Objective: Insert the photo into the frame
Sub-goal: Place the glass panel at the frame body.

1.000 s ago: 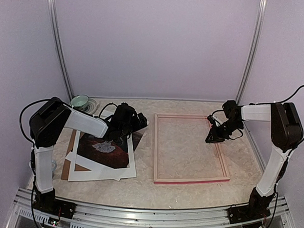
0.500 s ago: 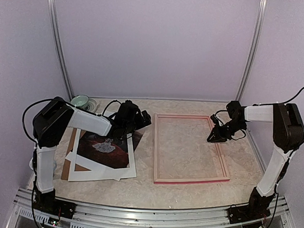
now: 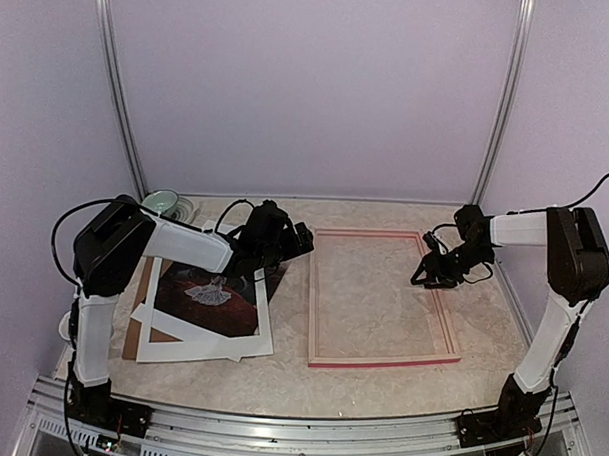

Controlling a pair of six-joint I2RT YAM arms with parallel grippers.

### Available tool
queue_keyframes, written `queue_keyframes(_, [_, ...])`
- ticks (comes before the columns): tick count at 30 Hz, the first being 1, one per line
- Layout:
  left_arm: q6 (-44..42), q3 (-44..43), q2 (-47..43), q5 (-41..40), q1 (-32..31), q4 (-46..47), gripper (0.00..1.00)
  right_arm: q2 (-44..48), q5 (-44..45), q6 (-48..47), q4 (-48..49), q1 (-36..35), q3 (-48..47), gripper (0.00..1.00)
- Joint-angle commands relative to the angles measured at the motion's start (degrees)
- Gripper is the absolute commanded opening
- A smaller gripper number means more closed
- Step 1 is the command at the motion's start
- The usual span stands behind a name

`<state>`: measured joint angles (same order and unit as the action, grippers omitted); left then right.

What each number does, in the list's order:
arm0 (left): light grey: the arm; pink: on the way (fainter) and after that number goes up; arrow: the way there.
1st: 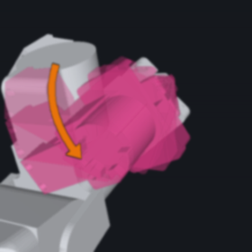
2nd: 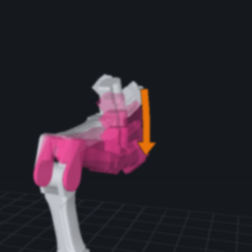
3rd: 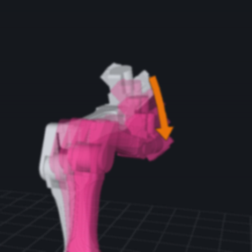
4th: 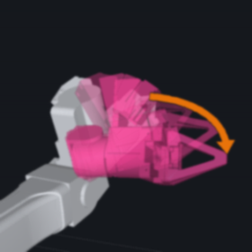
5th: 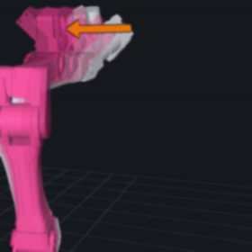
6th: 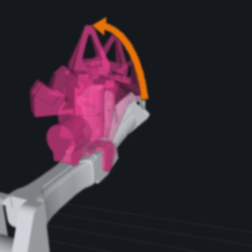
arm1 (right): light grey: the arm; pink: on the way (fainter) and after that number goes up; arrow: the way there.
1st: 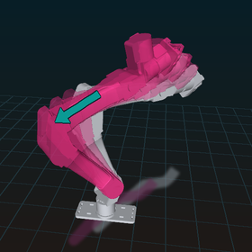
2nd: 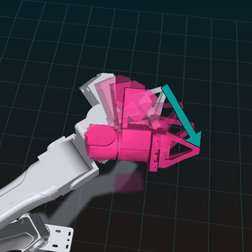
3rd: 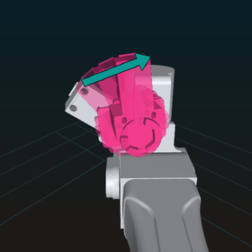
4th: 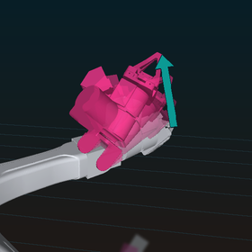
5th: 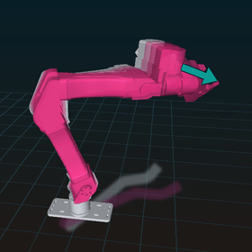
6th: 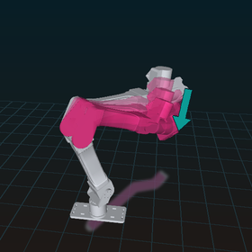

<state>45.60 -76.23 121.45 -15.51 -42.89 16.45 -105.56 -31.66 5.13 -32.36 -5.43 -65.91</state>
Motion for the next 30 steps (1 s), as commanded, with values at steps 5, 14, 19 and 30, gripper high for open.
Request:
queue_keyframes(5, [-1.7,0.1,-3.4,0.9,-2.0,-0.2,0.99,1.6,2.5,2.1,1.5,0.7,1.9,0.6])
queue_keyframes(14, [-1.6,-0.4,-4.7,4.4,-3.7,0.0,0.99,1.3,2.6,3.4,3.1,0.7,2.4,0.64])
queue_keyframes(19, [-1.5,-0.9,-3.5,6.3,-3.9,-0.1,0.99,1.9,2.3,4.3,4.2,0.7,3.1,0.66])
queue_keyframes(30, [-1.1,-4.1,1.6,11.0,-3.9,-1.0,0.99,2.6,4.1,5.7,4.0,0.7,2.6,0.71])
